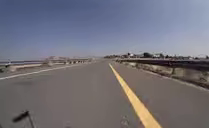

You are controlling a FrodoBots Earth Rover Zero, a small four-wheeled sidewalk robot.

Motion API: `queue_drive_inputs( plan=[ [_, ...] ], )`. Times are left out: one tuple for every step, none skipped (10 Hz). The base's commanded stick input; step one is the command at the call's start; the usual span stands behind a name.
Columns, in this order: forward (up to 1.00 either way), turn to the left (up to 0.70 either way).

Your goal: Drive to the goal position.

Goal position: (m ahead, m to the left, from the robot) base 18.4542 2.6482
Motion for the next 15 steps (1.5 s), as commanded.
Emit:
queue_drive_inputs(
  plan=[
    [1.0,0.0],
    [1.0,0.0],
    [1.0,0.0],
    [1.0,0.0],
    [1.0,0.0],
    [1.0,0.0],
    [1.0,0.0],
    [1.0,0.01],
    [1.0,0.13],
    [1.0,0.26],
    [1.0,0.0],
    [1.0,0.0],
    [1.0,0.0],
    [1.0,0.0],
    [1.0,0.0]
  ],
)
